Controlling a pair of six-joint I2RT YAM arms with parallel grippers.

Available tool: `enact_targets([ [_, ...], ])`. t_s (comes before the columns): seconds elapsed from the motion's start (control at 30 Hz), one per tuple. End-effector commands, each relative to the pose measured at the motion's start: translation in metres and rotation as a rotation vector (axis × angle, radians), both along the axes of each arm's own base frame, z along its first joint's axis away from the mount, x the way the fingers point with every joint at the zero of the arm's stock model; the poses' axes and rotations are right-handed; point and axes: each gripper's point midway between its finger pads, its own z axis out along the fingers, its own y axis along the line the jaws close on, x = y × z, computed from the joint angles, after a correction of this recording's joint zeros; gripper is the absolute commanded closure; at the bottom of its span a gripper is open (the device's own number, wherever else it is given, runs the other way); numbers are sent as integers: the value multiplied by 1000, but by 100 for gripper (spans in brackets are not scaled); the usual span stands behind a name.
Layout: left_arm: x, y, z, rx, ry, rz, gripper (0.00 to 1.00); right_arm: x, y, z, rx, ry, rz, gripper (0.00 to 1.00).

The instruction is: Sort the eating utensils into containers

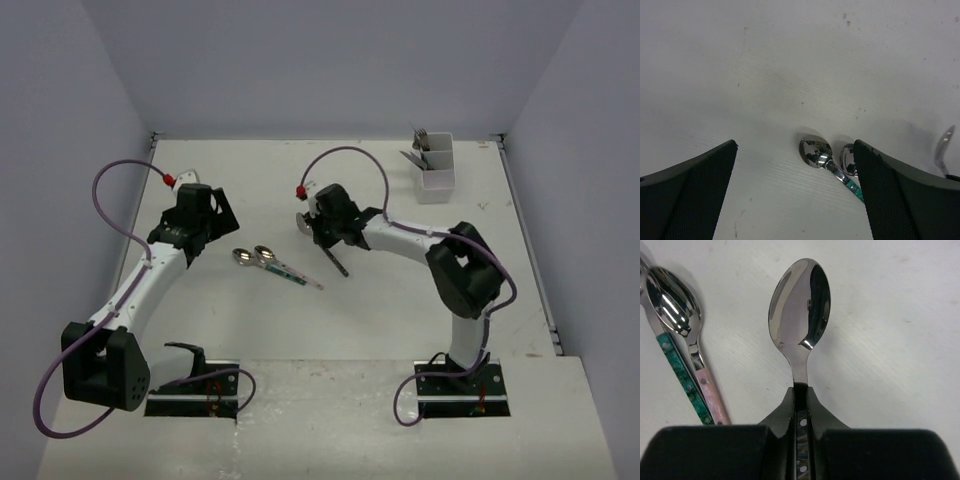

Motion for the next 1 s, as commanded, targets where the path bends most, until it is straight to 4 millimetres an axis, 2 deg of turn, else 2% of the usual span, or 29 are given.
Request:
enact_targets([
  [0.0,12,-4,22,-18,-88,-2,0,61,-26,133,376,-288,-32,100],
  [0.03,14,-5,24,-23,-100,-3,0,68,-31,188,498,-439,3,100],
  [0.07,15,-6,24,-27,-104,-6,0,80,-60,190,473,-500,-20,100],
  [0.1,16,-7,26,-31,-110,-9,0,84,-74,217,461,-617,10,100],
  [0.17,20,-7,28,-32,-123,-11,0,101,-110,231,349,-773,36,100],
  [0.2,20,-7,29,-31,-127,-12,0,107,-122,244,331,-853,53,100],
  [0.23,22,-8,29,-33,-130,-13,0,103,-127,245,328,-891,120,100],
  [0.27,23,-8,30,-31,-131,-15,0,113,-155,249,322,-925,108,100],
  [0.3,23,-8,30,-28,-133,-15,0,115,-166,260,344,-978,141,100],
  [0.33,24,-7,30,-22,-131,-16,0,116,-184,255,371,-967,193,100],
  [0.43,26,-5,28,-11,-122,-10,0,125,-208,260,373,-1001,247,100],
  [0.47,27,-6,28,-10,-121,-11,0,132,-219,251,363,-988,250,99],
  [0.53,29,-5,28,-1,-105,-13,0,141,-237,252,348,-1002,265,98],
  [0.57,31,-4,30,7,-103,-5,0,147,-249,244,342,-988,253,98],
  [0.63,34,-3,32,12,-98,0,0,150,-259,248,348,-1000,253,100],
  [0.67,35,-3,32,11,-96,1,0,155,-268,243,346,-991,235,100],
  [0.7,36,-4,33,10,-95,0,0,154,-269,243,355,-983,242,100],
  [0.77,39,-5,34,7,-95,-2,0,145,-260,239,372,-957,330,100],
  [0.8,41,-4,34,7,-95,2,0,137,-253,227,388,-877,352,99],
  [0.83,42,-5,32,7,-89,1,0,135,-250,221,330,-888,408,98],
  [0.87,44,-6,34,4,-94,1,0,134,-239,225,289,-890,445,93],
  [0.9,45,-6,33,4,-91,0,0,124,-234,203,262,-775,444,91],
  [0.93,46,-7,31,4,-83,-1,0,137,-241,203,105,-814,436,90],
  [0.97,48,-7,32,3,-84,-2,0,132,-220,195,76,-780,475,83],
])
